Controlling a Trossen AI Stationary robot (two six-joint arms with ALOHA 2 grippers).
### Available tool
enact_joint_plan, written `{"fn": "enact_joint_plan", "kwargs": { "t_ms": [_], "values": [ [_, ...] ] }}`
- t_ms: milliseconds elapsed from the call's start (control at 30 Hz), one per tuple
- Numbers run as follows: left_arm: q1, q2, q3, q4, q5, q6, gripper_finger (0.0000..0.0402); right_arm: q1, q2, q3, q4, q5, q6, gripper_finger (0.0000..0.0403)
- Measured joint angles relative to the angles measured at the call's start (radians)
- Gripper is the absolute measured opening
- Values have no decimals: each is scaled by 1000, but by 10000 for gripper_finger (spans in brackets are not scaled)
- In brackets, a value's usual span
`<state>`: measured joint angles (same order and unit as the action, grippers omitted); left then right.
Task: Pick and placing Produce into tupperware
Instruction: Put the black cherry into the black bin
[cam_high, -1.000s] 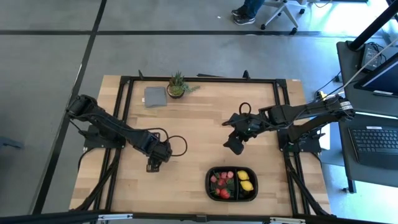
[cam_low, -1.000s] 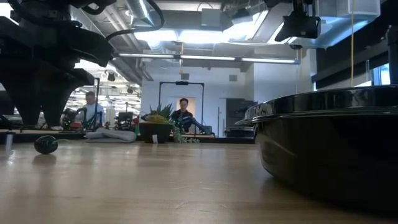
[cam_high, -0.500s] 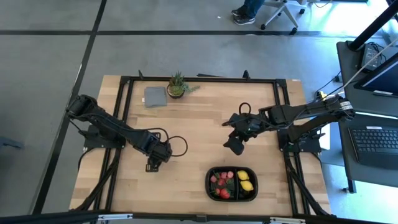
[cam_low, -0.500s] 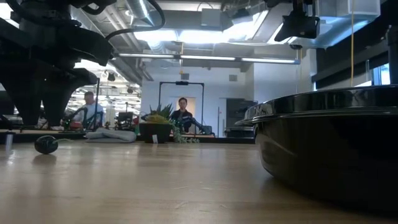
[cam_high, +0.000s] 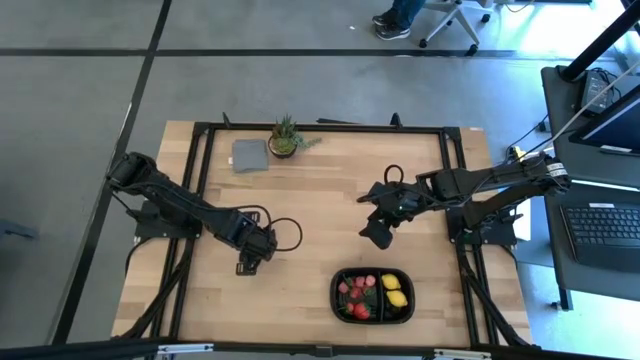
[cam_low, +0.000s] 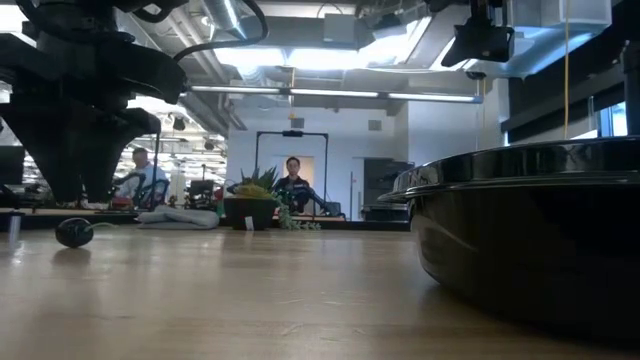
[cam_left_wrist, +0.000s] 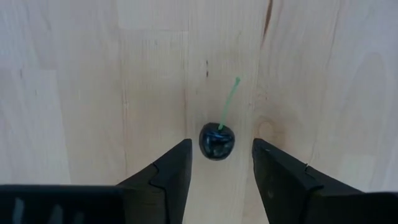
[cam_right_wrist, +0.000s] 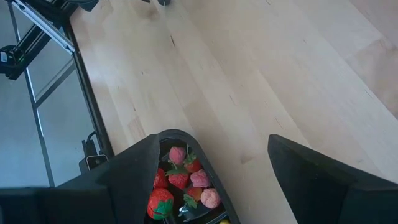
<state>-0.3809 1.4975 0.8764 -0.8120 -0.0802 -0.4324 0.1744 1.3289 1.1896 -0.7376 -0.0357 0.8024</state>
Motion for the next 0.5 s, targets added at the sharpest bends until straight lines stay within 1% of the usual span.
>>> {"fn": "enact_joint_plan", "kwargs": {
  "t_ms": [267,500],
  "values": [
    [0,4,0,1,-4,20,166,0,0,0,0,0,-1,303],
    [1,80,0,3,12,40,166,0,0,0,0,14,-4,303]
  ]
}}
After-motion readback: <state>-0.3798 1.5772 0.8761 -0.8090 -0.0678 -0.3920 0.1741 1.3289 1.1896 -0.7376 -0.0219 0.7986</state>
